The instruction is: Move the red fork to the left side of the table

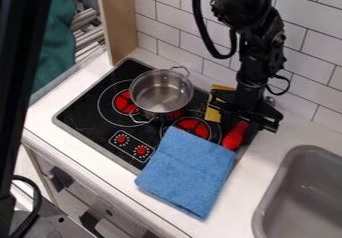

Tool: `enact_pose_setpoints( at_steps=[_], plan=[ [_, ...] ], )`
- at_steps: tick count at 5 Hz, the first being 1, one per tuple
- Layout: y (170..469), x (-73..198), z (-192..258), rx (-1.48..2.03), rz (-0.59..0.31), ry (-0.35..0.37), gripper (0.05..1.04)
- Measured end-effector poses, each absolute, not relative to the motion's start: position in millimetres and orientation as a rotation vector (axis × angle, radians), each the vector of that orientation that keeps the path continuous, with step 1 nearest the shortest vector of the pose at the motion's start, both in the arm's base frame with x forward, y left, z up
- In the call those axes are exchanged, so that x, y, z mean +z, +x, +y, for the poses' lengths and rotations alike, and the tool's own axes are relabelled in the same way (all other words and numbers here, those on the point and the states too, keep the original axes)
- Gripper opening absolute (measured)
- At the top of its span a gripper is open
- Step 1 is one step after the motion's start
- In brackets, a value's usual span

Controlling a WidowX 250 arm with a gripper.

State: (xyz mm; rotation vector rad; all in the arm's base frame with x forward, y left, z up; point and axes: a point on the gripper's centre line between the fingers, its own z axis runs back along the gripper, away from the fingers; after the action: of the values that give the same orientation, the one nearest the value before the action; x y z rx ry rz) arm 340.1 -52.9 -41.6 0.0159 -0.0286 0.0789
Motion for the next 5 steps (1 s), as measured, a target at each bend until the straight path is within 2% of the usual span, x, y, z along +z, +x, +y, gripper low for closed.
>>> enact_pose_setpoints(
  at_steps=[2, 3, 4, 5],
  plan=[
    [339, -34, -60, 0.011, -0.032, 0.036, 0.391],
    [345, -4, -65, -0.036, -0.105, 0.017, 0.391],
    [347, 25, -44, -0.027, -0.161, 0.048, 0.391],
    [343, 29, 4, 0.071, -0.16, 0.075, 0.391]
  ],
)
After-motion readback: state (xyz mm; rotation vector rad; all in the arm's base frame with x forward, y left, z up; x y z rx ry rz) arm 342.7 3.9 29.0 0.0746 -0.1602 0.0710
